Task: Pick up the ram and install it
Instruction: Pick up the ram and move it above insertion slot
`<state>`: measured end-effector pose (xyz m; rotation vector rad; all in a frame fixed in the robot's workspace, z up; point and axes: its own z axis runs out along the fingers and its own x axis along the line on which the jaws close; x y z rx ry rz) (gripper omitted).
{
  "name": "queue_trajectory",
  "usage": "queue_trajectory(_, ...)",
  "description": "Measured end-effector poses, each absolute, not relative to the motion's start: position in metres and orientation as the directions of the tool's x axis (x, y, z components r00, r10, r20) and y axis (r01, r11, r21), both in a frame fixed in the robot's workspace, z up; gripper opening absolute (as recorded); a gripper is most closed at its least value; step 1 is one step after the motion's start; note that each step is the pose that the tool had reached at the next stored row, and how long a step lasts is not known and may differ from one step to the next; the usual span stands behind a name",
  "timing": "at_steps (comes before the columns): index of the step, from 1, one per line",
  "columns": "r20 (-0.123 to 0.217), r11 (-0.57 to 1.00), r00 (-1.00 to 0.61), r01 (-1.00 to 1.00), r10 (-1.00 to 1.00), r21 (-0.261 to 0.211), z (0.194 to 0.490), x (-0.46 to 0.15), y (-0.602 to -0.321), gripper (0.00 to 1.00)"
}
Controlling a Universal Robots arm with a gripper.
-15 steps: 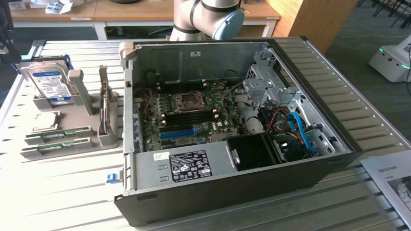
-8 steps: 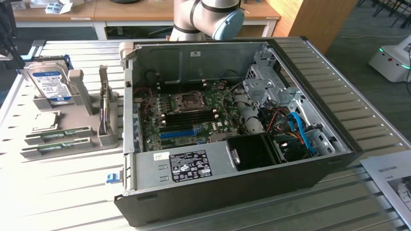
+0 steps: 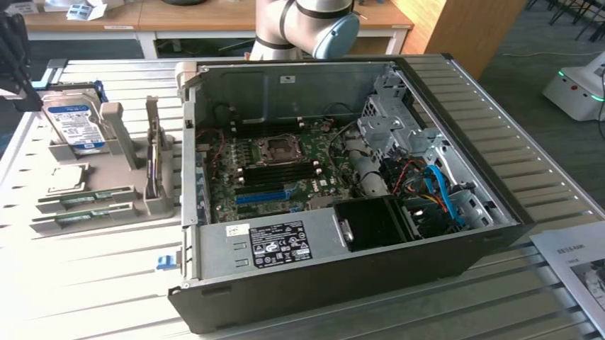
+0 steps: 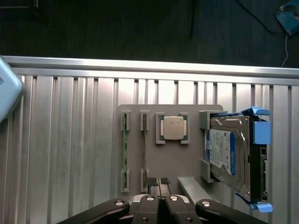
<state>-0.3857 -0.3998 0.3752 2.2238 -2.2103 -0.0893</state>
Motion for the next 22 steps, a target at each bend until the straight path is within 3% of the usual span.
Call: queue_trajectory(22, -0.037, -0.007, 0.005, -0.999, -0.999, 0.044, 0.342, -0.386, -0.4, 0.13)
